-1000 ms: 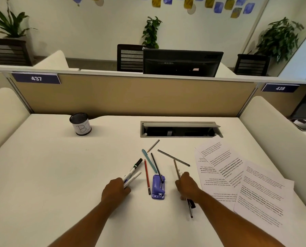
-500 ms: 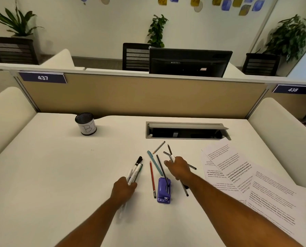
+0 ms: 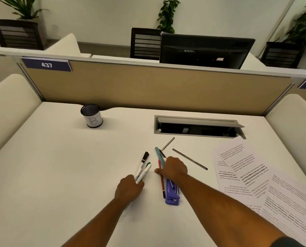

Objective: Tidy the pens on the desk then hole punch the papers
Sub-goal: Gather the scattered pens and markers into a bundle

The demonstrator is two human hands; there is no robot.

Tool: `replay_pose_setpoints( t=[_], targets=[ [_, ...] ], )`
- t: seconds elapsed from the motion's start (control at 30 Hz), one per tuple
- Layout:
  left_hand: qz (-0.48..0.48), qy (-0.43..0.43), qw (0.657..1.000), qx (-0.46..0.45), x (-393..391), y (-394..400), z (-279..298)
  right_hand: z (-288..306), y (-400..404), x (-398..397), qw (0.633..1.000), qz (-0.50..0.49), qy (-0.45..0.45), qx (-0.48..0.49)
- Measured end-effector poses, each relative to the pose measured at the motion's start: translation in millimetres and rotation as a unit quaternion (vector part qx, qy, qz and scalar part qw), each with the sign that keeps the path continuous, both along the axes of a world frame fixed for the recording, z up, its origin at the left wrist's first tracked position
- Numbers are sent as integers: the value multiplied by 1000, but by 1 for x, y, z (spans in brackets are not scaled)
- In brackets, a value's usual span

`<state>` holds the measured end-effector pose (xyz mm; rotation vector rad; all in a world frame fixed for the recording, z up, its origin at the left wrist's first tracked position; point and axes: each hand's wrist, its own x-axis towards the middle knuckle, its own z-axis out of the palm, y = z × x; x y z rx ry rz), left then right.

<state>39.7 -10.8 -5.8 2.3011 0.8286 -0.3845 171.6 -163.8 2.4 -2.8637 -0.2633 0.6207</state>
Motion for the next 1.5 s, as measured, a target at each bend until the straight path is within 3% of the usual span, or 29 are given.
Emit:
replay_pose_setpoints(
  t=[0.33,0.5,0.67,0.77,0.93,1.2,1.5],
  targets=[
    [-14,9,1000,24,2,1,-6,1,8,4,996,65,51,23],
    [23,-15,999,-22,-1,4,-4,5,9,6,984,-38,89,149],
    [35,-11,999,-38,-5,4,-2,23,8,-7,927,-116,199,296],
    [75,-47,988,-126,-5,1,0,32,8,-19,886,-144,257,359],
    [96,-81,945,-302,-11,-10,13,36,4,-33,829,-230,287,420],
    [21,-65,930,-360,-23,-27,39,39,-9,-56,725,-281,333,533],
    [-63,-66,946,-312,-34,-52,61,49,-32,-77,773,-264,258,516]
  ],
)
